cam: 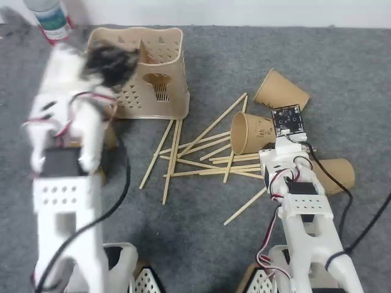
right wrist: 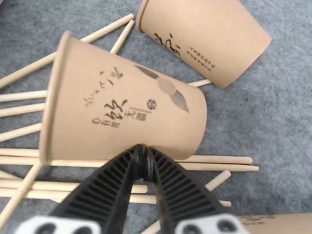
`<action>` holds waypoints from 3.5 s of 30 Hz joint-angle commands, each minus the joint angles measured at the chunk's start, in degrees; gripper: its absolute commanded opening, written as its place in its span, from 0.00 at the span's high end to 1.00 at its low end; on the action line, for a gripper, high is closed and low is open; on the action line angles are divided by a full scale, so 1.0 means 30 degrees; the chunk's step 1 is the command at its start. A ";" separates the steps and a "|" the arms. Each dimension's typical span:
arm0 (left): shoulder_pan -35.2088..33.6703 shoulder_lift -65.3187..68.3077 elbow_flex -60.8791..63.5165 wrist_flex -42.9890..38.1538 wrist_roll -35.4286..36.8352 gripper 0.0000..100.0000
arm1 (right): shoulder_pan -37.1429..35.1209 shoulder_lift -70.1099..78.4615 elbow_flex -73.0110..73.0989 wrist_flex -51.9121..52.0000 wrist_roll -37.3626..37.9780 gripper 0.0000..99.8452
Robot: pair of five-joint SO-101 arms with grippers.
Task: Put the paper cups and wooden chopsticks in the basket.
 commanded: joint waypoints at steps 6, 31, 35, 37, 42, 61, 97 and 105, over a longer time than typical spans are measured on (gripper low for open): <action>-0.5451 -0.2081 -0.0982 0.5099 0.3546 0.67 | 0.0220 -0.0396 -0.0117 -0.0366 0.0059 0.99; -0.8498 1.1165 -1.4491 2.2359 0.3956 0.67 | 0.0220 -0.0396 -0.0088 -0.0161 0.0059 0.99; -0.8527 1.2864 -1.4813 2.2359 0.2403 0.67 | 0.0220 -0.0396 -0.0088 -0.0161 0.0059 0.99; -0.8527 1.3597 -1.4784 2.2359 0.1963 0.67 | 0.0220 -0.0396 -0.0088 -0.0161 0.0059 0.99; -0.8029 1.5209 -1.4813 2.2242 0.1875 0.67 | 0.0190 -0.0396 -0.0088 -0.0190 0.0059 0.99; -0.7795 1.9165 -1.4813 1.9546 0.1875 0.75 | 0.0190 -0.0396 -0.0088 -0.0308 0.0059 0.99; -0.6095 1.3421 -2.0498 2.2359 0.1495 0.99 | 0.0190 -0.0396 -0.0088 -0.0337 0.0059 0.99; -0.5480 1.1956 -2.0000 2.2359 0.1172 0.99 | 0.0190 -0.0396 -0.0088 -0.0337 0.0059 0.99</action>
